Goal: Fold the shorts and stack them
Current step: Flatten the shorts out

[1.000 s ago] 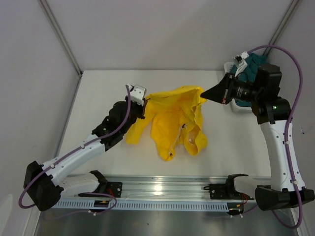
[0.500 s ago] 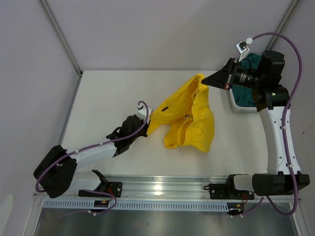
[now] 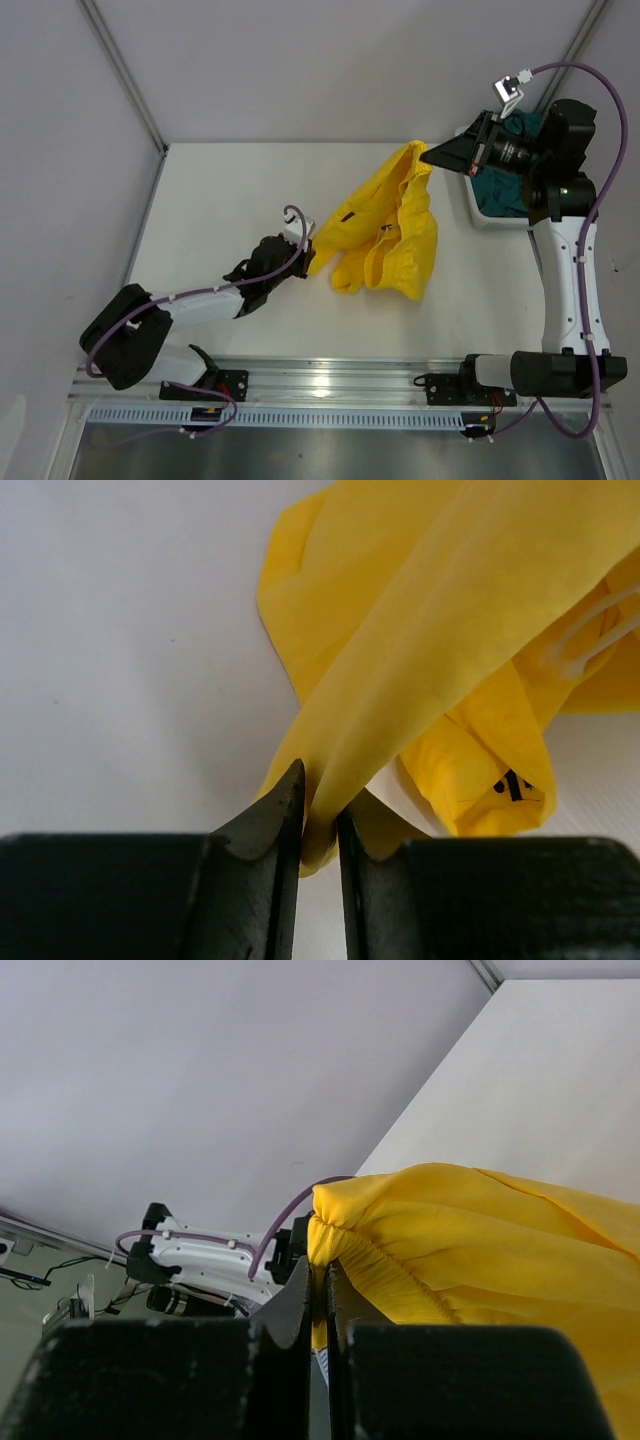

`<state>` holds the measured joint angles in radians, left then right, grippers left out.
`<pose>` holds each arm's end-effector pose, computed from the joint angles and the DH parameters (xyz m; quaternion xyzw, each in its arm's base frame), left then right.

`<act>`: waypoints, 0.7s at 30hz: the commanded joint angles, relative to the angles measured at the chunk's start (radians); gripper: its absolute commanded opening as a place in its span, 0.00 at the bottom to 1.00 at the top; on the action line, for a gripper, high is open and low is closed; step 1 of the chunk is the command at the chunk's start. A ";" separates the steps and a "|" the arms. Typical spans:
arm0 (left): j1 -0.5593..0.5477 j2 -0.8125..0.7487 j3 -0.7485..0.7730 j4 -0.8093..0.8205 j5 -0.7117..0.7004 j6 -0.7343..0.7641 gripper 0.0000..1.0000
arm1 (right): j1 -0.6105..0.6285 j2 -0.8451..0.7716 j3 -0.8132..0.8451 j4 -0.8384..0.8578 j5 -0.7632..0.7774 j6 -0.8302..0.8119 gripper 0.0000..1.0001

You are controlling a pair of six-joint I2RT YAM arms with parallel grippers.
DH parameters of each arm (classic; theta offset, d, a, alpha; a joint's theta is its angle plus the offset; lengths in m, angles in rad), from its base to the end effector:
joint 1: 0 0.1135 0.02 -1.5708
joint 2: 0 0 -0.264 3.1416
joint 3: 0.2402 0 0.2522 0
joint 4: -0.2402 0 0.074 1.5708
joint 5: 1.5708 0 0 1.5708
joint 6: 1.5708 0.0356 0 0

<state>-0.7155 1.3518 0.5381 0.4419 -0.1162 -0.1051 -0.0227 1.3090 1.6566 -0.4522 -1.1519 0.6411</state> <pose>0.2113 -0.1782 0.1946 0.2164 0.7960 -0.1807 0.5356 0.2502 0.0268 0.4991 -0.1415 0.7080 0.5563 0.4115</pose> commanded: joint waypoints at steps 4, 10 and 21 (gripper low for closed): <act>-0.001 0.072 0.013 0.110 0.030 -0.027 0.26 | -0.008 -0.014 0.043 0.095 -0.057 0.058 0.00; -0.001 0.110 0.019 0.139 0.058 -0.036 0.20 | -0.014 -0.017 0.042 0.098 -0.063 0.066 0.00; -0.001 -0.216 0.243 -0.353 -0.221 -0.070 0.00 | -0.042 -0.039 -0.012 0.023 -0.029 0.005 0.00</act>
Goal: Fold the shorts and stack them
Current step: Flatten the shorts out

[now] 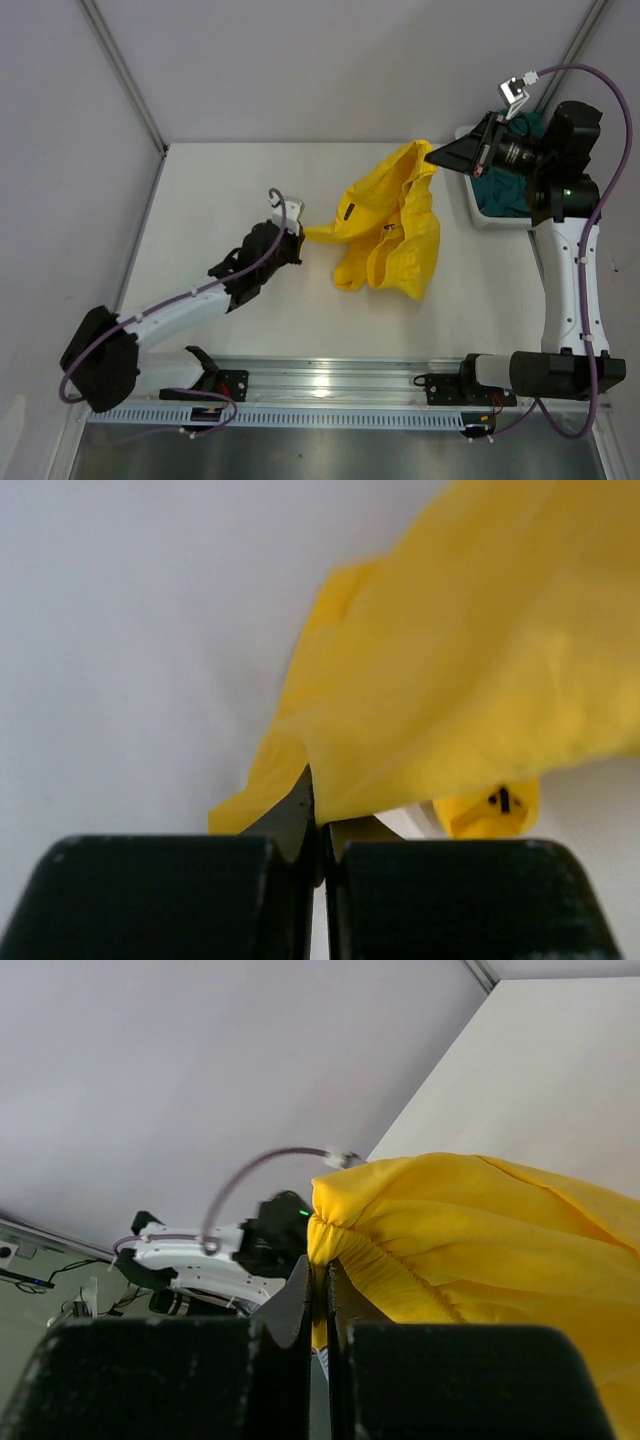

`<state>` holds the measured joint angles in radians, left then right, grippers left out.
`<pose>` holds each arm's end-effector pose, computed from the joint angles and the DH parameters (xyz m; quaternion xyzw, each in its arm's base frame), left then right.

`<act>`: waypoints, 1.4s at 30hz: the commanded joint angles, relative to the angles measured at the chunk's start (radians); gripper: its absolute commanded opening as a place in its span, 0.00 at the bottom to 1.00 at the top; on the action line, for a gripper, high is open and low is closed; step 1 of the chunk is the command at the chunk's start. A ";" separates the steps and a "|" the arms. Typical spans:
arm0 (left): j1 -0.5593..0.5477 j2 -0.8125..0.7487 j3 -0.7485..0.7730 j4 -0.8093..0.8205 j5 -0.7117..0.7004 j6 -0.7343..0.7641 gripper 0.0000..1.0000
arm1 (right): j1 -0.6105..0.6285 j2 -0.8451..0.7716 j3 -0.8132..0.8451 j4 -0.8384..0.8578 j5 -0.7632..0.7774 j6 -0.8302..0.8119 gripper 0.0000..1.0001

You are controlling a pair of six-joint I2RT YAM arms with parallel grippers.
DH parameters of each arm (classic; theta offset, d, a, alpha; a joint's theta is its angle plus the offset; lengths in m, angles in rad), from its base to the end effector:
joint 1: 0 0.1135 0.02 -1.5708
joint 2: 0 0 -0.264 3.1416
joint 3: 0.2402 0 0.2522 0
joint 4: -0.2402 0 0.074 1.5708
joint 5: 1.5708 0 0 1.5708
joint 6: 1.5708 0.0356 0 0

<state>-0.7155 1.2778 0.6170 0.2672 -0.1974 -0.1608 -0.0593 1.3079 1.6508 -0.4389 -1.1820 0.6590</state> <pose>0.2118 -0.1748 0.2215 0.1740 0.8110 -0.1602 0.5351 0.2505 0.0181 0.4989 -0.1347 0.7071 0.5590 0.4116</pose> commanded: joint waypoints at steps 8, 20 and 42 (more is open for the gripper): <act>-0.001 -0.382 0.464 -0.547 -0.267 0.041 0.00 | 0.082 -0.116 0.021 -0.046 0.012 -0.033 0.00; -0.001 -0.650 0.756 -0.696 -0.198 0.084 0.00 | 0.165 -0.277 0.113 0.163 -0.013 0.234 0.00; -0.001 -0.608 0.710 -0.636 -0.289 0.156 0.00 | 0.145 -0.265 -0.164 0.130 0.038 0.189 0.00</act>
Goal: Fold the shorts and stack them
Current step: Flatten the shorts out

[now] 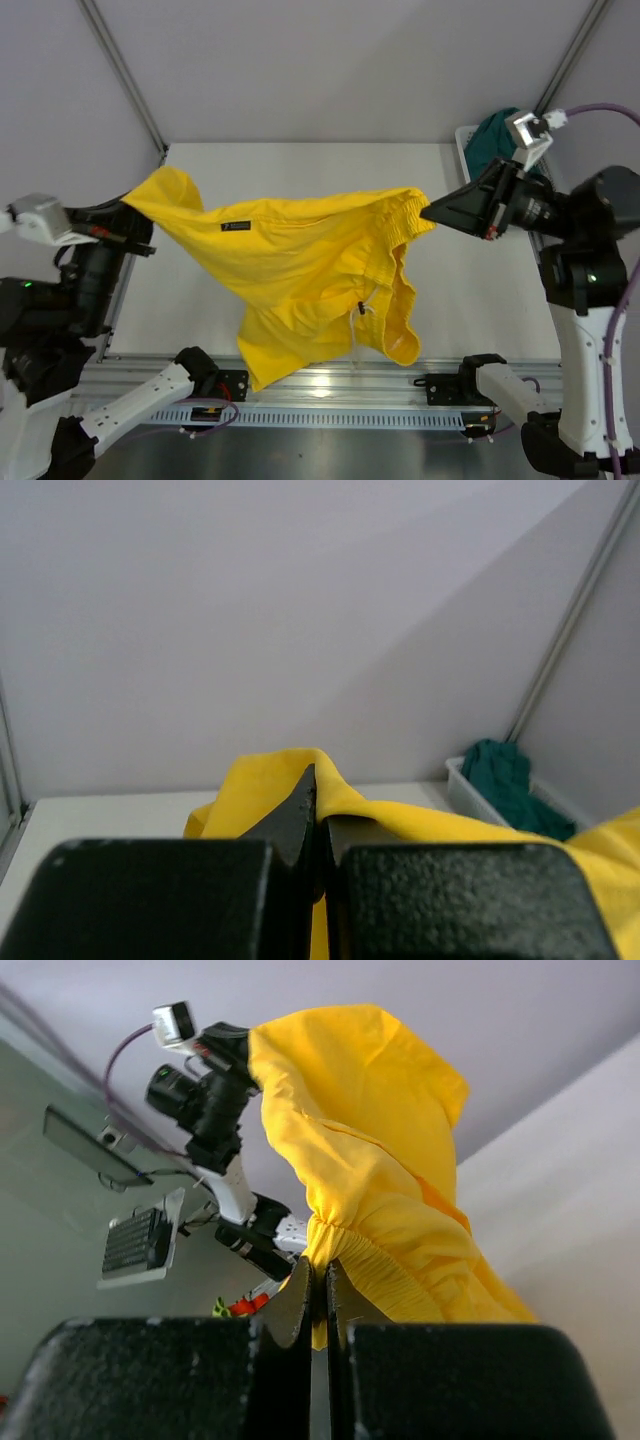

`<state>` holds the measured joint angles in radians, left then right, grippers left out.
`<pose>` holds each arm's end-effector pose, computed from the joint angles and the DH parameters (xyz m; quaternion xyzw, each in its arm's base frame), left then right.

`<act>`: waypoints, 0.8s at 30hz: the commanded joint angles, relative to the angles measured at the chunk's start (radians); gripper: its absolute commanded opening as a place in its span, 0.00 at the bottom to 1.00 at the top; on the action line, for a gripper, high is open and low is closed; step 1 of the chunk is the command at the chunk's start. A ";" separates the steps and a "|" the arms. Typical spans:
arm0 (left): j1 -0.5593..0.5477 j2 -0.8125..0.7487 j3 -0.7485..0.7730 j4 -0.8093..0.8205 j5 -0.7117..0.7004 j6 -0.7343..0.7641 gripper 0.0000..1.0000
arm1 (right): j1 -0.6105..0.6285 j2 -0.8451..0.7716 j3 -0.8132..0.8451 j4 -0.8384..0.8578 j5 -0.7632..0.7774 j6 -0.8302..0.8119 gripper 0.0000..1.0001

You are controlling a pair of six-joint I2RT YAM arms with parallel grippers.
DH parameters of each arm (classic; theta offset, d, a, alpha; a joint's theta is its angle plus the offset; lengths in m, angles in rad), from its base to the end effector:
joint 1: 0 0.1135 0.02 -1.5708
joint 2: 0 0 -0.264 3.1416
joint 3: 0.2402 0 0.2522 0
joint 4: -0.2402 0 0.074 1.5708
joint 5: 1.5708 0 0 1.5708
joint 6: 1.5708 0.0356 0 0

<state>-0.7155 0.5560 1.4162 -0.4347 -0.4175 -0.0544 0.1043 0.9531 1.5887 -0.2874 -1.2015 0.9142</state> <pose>0.0148 0.0062 0.5216 0.0073 0.5579 -0.2047 0.8042 0.1062 0.0445 0.5521 -0.2389 0.6175 0.6126 0.4316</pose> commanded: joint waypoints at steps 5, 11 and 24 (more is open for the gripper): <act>0.022 0.235 -0.163 0.148 -0.080 0.031 0.00 | -0.061 0.196 -0.171 0.037 0.091 -0.110 0.00; 0.067 0.278 -0.039 0.143 -0.005 0.050 0.00 | -0.041 0.245 -0.072 0.041 0.062 -0.110 0.00; 0.067 0.035 0.135 0.082 0.249 -0.008 0.00 | 0.066 0.010 0.192 0.093 0.020 0.104 0.00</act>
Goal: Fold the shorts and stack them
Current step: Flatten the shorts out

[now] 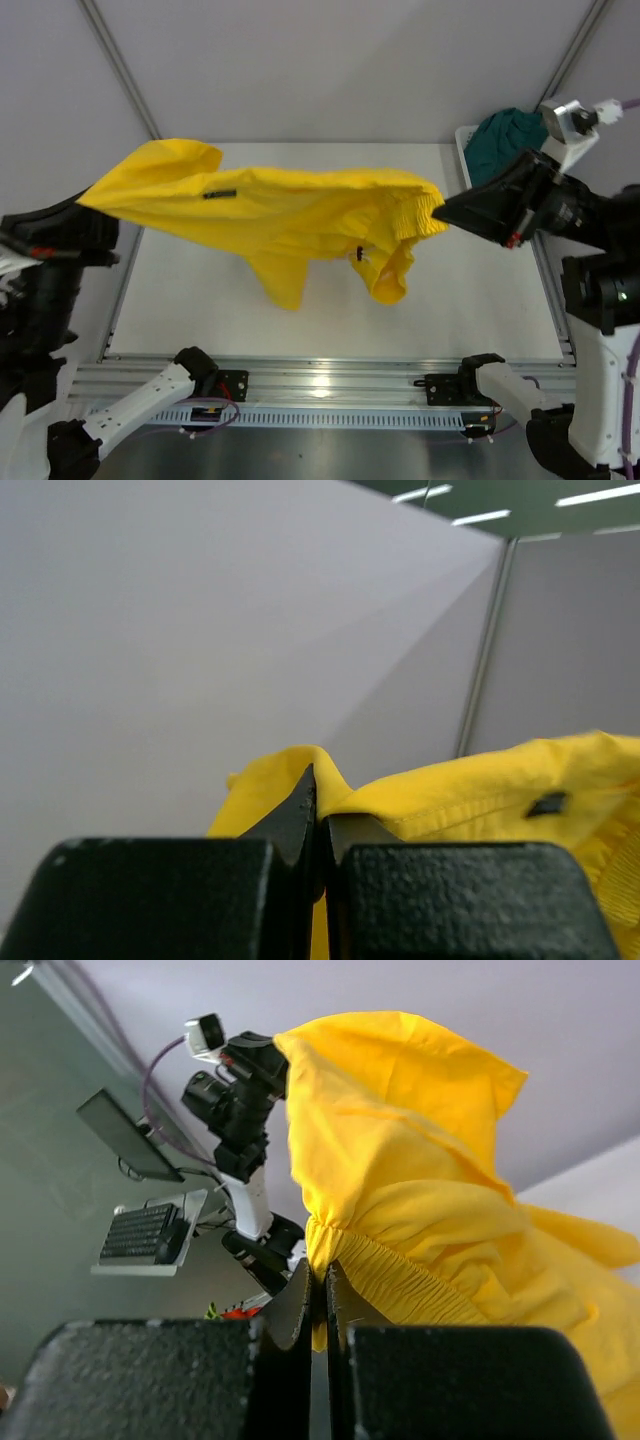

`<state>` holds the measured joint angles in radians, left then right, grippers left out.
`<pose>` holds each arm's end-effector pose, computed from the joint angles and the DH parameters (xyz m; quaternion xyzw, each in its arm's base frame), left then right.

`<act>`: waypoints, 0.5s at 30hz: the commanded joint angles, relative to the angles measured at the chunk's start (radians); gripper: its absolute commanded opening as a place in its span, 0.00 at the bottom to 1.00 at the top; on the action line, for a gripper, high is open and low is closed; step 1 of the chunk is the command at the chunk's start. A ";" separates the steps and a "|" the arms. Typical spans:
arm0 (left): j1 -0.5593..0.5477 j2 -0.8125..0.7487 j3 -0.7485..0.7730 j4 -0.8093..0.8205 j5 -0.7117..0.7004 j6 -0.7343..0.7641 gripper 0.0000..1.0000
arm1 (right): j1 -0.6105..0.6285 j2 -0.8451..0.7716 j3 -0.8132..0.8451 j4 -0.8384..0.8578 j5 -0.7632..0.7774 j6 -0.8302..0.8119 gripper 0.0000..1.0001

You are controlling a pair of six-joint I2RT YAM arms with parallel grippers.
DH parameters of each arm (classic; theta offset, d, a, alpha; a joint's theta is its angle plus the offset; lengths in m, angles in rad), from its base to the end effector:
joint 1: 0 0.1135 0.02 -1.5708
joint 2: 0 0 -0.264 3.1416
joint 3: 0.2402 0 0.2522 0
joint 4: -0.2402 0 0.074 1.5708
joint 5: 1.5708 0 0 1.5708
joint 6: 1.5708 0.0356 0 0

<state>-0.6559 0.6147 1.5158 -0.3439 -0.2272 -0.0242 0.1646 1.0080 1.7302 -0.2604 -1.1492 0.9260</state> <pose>0.0062 0.0054 0.5525 0.0556 0.4892 -0.2379 0.8373 0.0959 0.0489 0.5832 -0.2648 0.5820 0.6148 0.4617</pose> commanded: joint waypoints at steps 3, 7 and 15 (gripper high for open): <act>0.007 -0.082 0.066 -0.032 0.072 -0.051 0.00 | 0.004 -0.091 0.061 0.093 -0.026 0.146 0.00; 0.007 -0.081 0.108 -0.052 0.069 -0.053 0.00 | -0.008 -0.098 0.075 0.089 -0.024 0.178 0.00; 0.007 0.147 0.045 -0.092 -0.032 -0.054 0.00 | -0.017 0.010 -0.185 0.112 -0.001 0.076 0.00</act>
<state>-0.6556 0.6399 1.6604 -0.4290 -0.1997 -0.0715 0.1577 0.9257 1.6577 -0.1596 -1.1896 1.0298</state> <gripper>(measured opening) 0.002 0.022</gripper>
